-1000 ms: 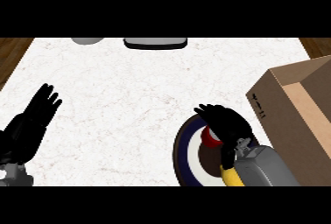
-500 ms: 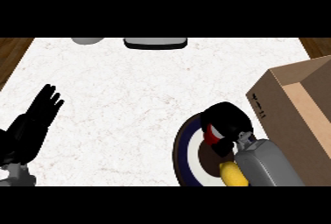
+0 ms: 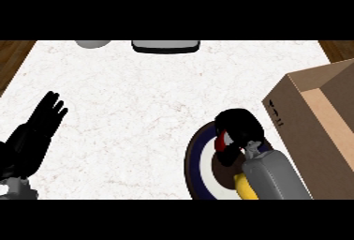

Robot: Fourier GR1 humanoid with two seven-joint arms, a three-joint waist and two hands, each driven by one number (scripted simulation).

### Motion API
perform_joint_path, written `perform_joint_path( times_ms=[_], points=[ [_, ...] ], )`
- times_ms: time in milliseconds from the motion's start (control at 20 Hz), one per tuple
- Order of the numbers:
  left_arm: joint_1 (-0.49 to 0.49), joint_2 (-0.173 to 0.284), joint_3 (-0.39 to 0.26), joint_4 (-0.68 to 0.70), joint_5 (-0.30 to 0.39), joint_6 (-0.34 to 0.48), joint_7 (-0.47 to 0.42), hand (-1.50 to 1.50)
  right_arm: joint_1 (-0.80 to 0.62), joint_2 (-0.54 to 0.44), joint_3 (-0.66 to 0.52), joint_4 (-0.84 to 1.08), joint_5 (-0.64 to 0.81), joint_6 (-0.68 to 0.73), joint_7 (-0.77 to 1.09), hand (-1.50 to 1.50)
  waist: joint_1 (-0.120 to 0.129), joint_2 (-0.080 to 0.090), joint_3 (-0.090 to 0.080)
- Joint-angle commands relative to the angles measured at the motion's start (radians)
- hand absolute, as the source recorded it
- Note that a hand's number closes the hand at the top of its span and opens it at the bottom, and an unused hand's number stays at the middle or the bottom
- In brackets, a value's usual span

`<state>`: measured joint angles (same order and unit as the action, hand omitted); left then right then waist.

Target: Pick the can from the plate and place it in the cardboard box

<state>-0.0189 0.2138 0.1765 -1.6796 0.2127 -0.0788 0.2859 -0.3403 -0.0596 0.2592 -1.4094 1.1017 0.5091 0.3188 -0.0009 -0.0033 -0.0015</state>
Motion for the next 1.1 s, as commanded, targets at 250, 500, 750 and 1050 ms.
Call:
perform_joint_path(
  times_ms=[250,500,750,1050],
  points=[
    [-0.05,0.025,0.03,0.077,0.016,-0.025,-0.007,0.0,0.011,0.059,-0.053,0.02,0.03,-0.214,0.404,1.5,-0.001,0.004,0.001],
    [-0.001,0.024,0.041,0.006,0.024,-0.033,-0.005,0.0,-0.006,0.06,0.039,-0.147,0.045,-0.214,0.526,1.5,0.002,0.0,0.001],
    [-0.019,0.019,0.033,-0.001,0.011,-0.013,0.022,0.0,-0.087,0.056,0.079,-0.309,0.117,-0.143,0.581,1.5,-0.002,-0.001,0.001],
    [-0.013,0.012,0.026,-0.033,0.006,0.002,0.047,0.0,-0.241,0.059,0.101,-0.538,0.217,-0.037,0.794,1.5,-0.002,-0.009,0.001]
  ],
)
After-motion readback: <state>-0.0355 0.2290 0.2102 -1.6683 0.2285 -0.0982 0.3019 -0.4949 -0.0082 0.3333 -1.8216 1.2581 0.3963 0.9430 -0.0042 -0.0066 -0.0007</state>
